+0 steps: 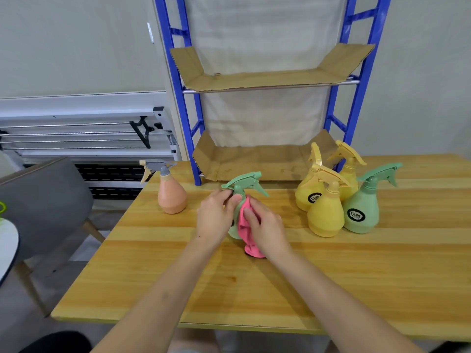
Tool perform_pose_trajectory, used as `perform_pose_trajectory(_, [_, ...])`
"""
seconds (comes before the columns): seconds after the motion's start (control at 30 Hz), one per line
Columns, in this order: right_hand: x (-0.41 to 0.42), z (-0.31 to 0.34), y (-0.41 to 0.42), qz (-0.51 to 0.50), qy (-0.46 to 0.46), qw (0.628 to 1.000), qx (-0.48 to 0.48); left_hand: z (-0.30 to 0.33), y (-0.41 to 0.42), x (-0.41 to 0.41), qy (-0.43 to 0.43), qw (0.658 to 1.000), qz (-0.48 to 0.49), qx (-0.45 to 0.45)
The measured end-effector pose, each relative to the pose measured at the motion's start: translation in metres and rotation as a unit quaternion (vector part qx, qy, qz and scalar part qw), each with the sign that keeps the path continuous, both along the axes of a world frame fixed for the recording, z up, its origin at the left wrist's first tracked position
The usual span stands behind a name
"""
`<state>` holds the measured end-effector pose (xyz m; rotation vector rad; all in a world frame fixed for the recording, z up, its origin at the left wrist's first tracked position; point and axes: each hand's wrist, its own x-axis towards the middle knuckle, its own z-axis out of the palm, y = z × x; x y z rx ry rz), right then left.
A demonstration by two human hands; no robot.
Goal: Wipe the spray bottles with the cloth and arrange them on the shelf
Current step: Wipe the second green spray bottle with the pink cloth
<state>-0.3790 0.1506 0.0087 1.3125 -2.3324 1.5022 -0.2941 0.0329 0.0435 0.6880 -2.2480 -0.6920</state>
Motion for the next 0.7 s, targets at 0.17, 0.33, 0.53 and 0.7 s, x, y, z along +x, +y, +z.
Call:
perform_pose_trajectory(0.17, [-0.023,-0.004,0.016,0.030,-0.054,0.986,0.152,-0.001,0.002,-0.002,0.004,1.000,0.000,0.014])
perform_pose_trajectory(0.33, [-0.013,-0.009,0.031,0.042,-0.067,0.979,0.187,-0.008,0.002,0.000,0.031,0.996,-0.056,0.059])
perform_pose_trajectory(0.53, [-0.001,-0.013,0.032,-0.001,-0.067,0.997,0.048,-0.012,0.011,0.000,0.049,0.992,-0.081,0.089])
perform_pose_trajectory(0.7, [0.001,-0.002,0.019,0.015,-0.061,0.997,-0.035,-0.006,0.005,-0.001,0.002,0.998,-0.065,0.021])
